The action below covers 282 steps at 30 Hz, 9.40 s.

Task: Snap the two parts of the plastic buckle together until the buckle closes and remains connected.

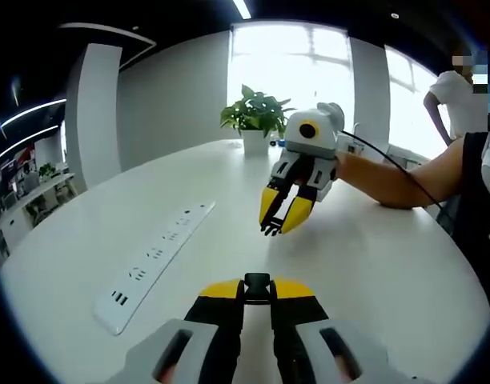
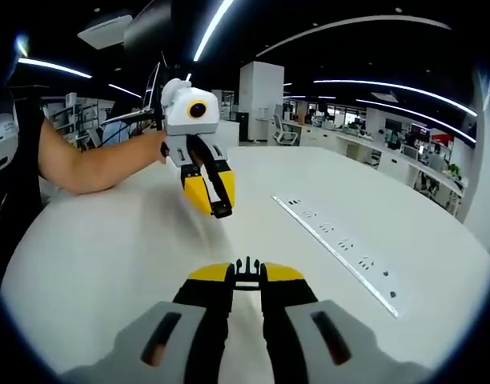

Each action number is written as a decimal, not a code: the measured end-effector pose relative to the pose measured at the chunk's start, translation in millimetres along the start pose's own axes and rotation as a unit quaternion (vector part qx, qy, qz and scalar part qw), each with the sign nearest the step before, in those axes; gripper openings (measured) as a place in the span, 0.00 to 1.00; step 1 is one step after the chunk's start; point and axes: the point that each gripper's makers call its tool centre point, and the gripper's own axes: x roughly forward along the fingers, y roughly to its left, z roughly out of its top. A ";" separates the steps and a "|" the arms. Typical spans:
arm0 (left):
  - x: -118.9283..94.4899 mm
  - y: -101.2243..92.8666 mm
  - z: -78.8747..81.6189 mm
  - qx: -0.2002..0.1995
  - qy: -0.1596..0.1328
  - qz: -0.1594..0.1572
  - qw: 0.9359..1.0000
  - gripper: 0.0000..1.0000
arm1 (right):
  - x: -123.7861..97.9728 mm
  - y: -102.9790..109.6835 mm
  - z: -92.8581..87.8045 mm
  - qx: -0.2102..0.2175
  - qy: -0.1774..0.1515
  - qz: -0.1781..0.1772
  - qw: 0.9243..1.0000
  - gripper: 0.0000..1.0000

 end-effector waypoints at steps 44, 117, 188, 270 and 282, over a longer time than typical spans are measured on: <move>-2.5 -12.5 16.2 -0.001 -0.004 -0.005 1.000 0.11 | -11.0 7.6 29.7 -0.015 -0.018 -0.014 1.000 0.14; -22.8 -65.5 -2.8 -0.007 0.001 -0.001 1.000 0.12 | -17.7 64.5 28.6 -0.021 -0.015 -0.006 1.000 0.14; -45.4 -114.8 -8.5 -0.002 0.002 0.006 1.000 0.12 | -32.8 113.6 37.6 -0.034 -0.017 -0.006 0.999 0.14; -72.3 -173.9 -30.3 0.008 0.013 0.006 1.000 0.12 | -44.4 182.0 33.7 -0.055 -0.013 0.018 0.998 0.14; -77.1 -182.9 -39.2 0.008 0.012 0.007 1.000 0.12 | -43.8 194.1 35.7 -0.055 -0.014 0.023 0.998 0.14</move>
